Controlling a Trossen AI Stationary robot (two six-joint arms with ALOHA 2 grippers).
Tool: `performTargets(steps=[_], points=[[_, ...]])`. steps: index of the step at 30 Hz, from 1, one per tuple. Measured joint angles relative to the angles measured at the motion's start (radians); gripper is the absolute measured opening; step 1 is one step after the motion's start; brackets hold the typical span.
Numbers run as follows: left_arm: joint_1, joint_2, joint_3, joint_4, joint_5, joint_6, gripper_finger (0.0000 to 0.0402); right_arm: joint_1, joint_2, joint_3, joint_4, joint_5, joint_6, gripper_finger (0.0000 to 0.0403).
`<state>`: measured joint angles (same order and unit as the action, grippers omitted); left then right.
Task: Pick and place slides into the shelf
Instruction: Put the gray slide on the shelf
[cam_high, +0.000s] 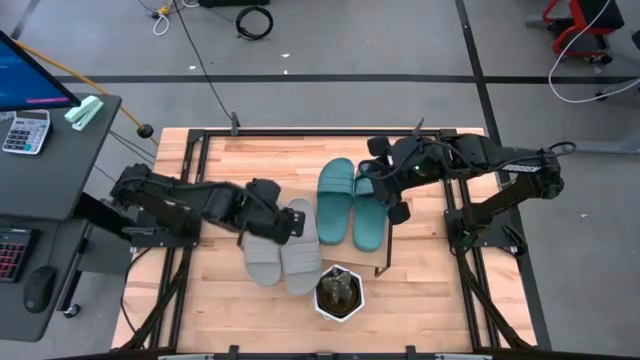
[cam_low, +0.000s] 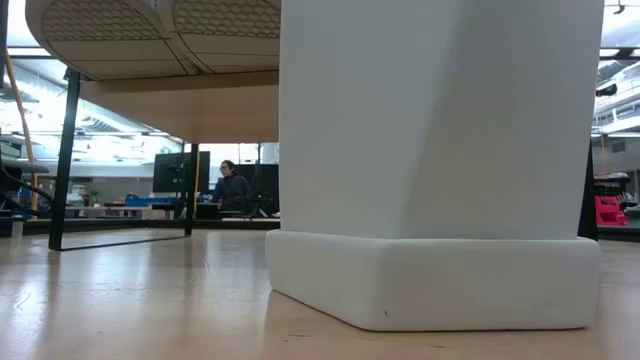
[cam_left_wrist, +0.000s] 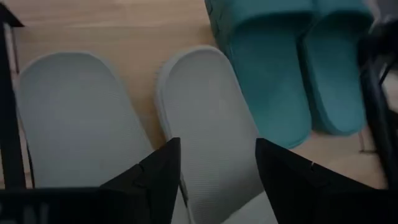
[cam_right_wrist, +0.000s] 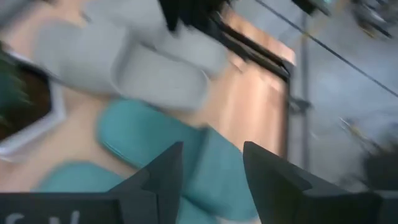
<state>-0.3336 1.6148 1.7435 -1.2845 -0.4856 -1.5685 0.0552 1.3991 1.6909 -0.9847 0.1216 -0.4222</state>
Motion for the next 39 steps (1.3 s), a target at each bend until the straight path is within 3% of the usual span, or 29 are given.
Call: performTargets(steps=[4,9,15,18,23,32,35,39], points=[[0.031,-0.015,0.0,0.093,0.053,0.137,0.0219,-0.052,0.014,0.0,0.041,-0.165,0.007,0.0173],[-0.014,-0.091,0.0,0.302,-0.027,0.287,0.0211,-0.205,0.082,0.0,0.047,-0.282,0.039,0.0173],[-0.096,-0.17,0.0,0.489,-0.165,0.457,0.0197,-0.352,0.205,0.0,0.159,-0.702,0.15,0.0173],[-0.134,-0.192,0.0,0.522,-0.222,0.482,0.0193,-0.367,0.28,0.007,0.214,-0.836,0.198,0.0173],[-0.176,-0.194,0.0,0.524,-0.27,0.48,0.0194,-0.351,0.417,0.131,0.185,-0.867,0.204,0.0175],[-0.188,-0.196,0.0,0.552,-0.281,0.452,0.0189,-0.388,0.661,0.518,0.008,-0.929,0.227,0.0183],[-0.188,-0.198,0.0,0.609,-0.283,0.498,0.0189,-0.409,0.717,0.573,0.002,-0.993,0.278,0.0182],[-0.199,-0.203,0.0,0.699,-0.282,0.585,0.0191,-0.423,0.773,0.575,-0.021,-0.997,0.304,0.018]])
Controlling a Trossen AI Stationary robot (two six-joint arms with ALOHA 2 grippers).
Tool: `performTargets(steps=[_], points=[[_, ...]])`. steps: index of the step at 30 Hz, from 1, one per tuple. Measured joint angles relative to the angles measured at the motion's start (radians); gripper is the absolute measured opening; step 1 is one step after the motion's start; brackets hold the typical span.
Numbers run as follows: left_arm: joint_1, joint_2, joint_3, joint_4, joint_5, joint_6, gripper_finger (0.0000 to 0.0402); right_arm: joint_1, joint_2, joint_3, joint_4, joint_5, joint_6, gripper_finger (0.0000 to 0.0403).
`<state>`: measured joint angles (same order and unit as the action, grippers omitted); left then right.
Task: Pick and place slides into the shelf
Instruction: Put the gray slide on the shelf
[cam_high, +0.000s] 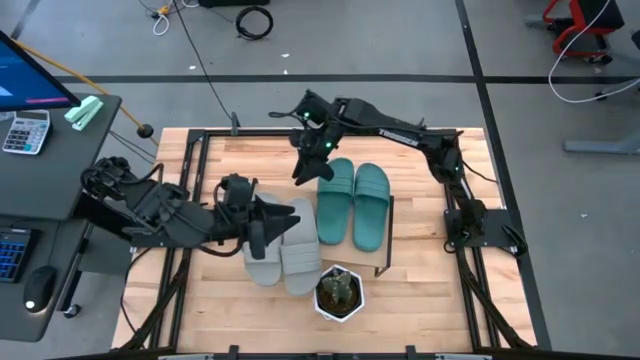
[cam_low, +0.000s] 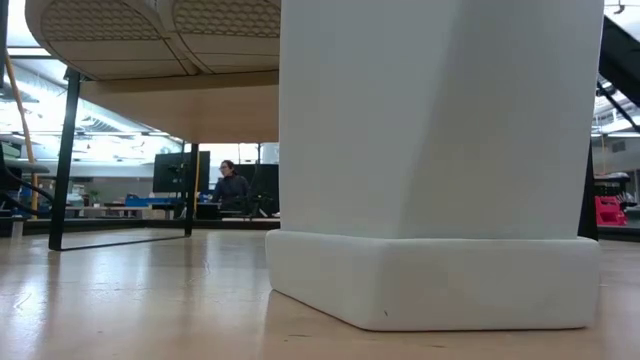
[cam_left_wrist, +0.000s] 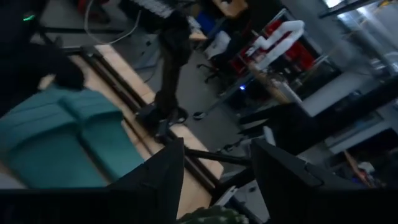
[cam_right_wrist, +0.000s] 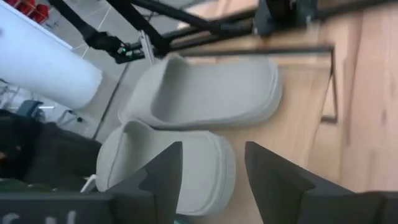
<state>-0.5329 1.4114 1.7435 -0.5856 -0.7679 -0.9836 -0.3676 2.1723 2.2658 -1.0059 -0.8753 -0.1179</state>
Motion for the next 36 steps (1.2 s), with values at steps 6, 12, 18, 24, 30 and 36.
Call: performTargets(steps=[6,12,18,24,30,36], points=[[-0.025,-0.014,0.0,0.085,0.001,0.094,0.0188,0.013,0.055,0.0,-0.028,0.028,0.011,0.0183],[-0.042,-0.02,-0.001,0.101,0.001,0.131,0.019,0.028,0.088,-0.002,-0.029,0.054,0.02,0.0185],[-0.044,-0.02,0.0,0.1,0.001,0.132,0.0184,0.034,0.107,-0.002,-0.035,0.045,0.031,0.0185],[-0.044,-0.02,0.0,0.1,0.001,0.133,0.0187,0.042,0.109,-0.002,-0.045,0.039,0.041,0.0185],[-0.044,-0.02,0.0,0.1,0.002,0.135,0.0181,0.049,0.109,-0.002,-0.058,0.036,0.049,0.0185],[-0.044,-0.02,0.0,0.099,0.002,0.135,0.018,0.059,0.109,-0.002,-0.064,0.035,0.051,0.0185]])
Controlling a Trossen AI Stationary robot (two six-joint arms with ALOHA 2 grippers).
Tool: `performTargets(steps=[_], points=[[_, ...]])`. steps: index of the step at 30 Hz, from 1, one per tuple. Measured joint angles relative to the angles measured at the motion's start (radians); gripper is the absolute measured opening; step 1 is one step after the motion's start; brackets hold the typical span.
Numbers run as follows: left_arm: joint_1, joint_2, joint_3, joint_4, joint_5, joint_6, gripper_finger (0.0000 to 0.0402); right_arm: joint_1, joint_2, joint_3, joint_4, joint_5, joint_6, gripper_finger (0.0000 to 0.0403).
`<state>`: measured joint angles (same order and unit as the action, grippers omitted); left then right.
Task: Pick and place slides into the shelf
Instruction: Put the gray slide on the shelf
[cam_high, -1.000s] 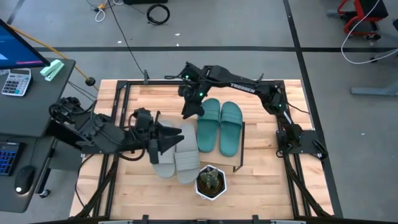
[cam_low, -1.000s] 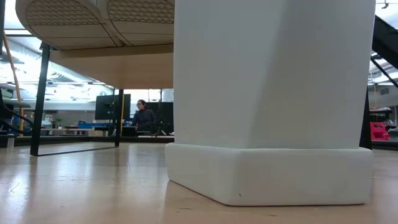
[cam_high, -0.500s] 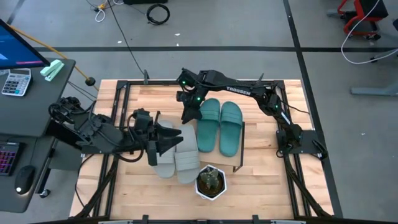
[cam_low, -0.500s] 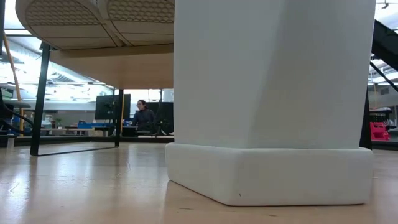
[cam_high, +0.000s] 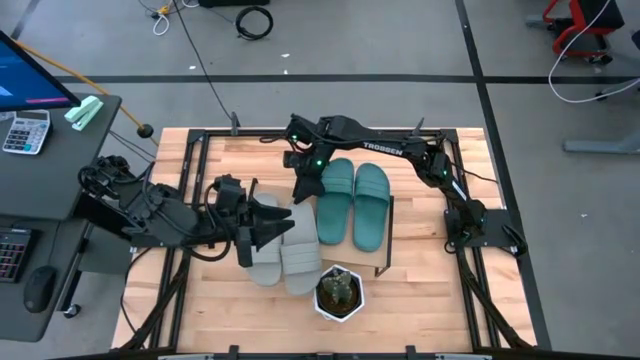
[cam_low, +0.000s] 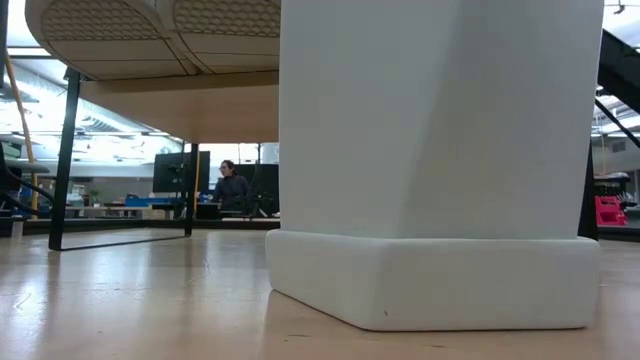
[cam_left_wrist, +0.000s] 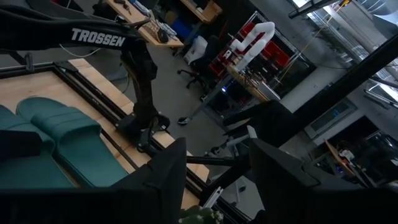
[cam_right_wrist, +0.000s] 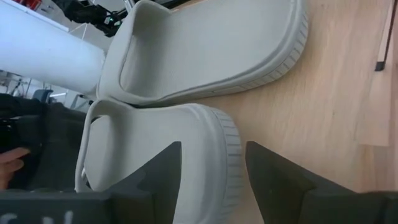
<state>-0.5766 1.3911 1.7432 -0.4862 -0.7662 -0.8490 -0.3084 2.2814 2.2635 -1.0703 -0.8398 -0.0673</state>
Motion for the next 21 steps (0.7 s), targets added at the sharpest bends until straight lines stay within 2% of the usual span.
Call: performTargets(steps=[6,14,17,21], points=[[0.0,0.0,0.0,0.0,0.0,0.0,0.0177,0.004,0.0,0.0,0.0,0.031,0.012,0.0182],[0.0,0.0,0.0,0.0,0.0,0.0,0.0176,0.005,0.0,-0.032,0.001,0.035,0.009,0.0156],[0.0,0.0,0.0,0.0,0.0,0.0,0.0177,0.004,0.0,-0.073,-0.002,0.04,-0.006,0.0136],[0.0,0.0,0.0,0.0,0.0,0.0,0.0173,0.007,-0.004,-0.127,0.011,0.049,-0.026,0.0081]])
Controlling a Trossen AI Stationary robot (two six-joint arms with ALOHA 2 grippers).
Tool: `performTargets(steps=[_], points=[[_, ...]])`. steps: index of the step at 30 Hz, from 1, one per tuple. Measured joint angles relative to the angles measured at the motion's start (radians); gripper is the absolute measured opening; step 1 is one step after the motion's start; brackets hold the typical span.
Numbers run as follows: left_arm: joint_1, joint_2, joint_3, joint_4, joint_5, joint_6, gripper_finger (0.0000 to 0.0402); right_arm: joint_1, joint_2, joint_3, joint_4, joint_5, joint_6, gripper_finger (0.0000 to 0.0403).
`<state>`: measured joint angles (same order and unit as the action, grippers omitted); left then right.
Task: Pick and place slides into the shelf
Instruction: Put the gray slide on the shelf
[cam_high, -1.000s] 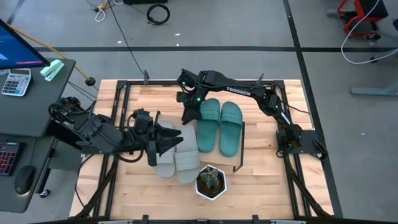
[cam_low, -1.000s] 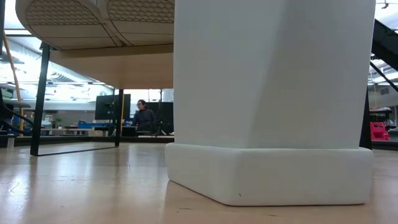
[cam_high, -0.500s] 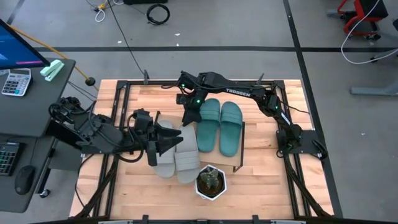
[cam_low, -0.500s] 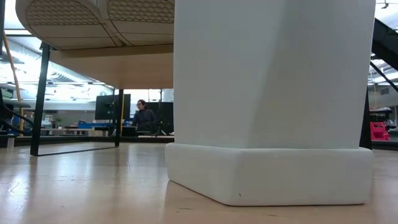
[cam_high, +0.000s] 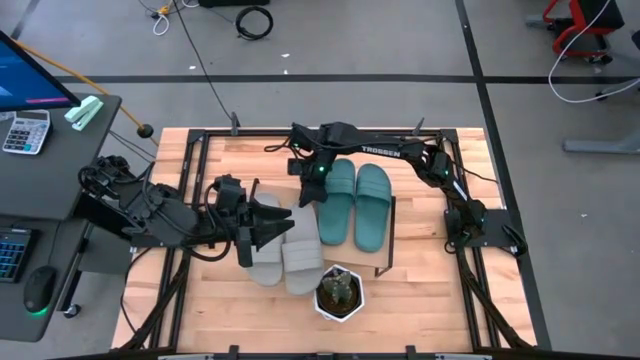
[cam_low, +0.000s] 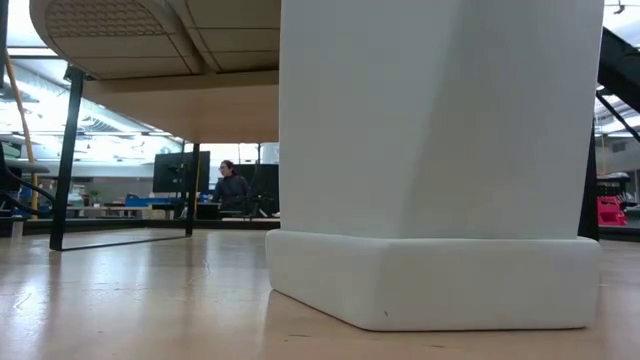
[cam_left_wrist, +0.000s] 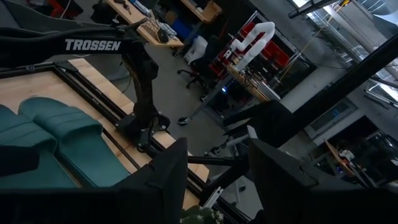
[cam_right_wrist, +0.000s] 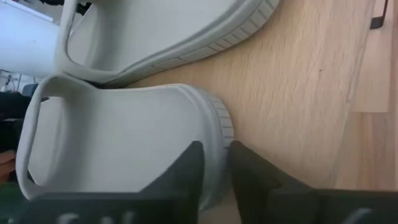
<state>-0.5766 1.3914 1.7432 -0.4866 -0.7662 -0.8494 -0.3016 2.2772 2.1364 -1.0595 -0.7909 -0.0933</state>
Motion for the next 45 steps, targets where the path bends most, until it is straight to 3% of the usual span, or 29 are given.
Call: performTargets(steps=[5,37,45], points=[[0.0,0.0,0.0,0.0,0.0,0.0,0.0176,0.0,-0.002,-0.009,0.012,0.001,-0.012,0.0019],[0.0,0.0,0.0,-0.013,0.002,-0.001,0.0173,-0.038,-0.048,-0.002,0.063,0.025,0.074,0.0019],[-0.011,0.0,0.0,-0.014,0.003,-0.002,0.0177,-0.052,-0.054,-0.002,0.069,0.078,0.097,0.0021]])
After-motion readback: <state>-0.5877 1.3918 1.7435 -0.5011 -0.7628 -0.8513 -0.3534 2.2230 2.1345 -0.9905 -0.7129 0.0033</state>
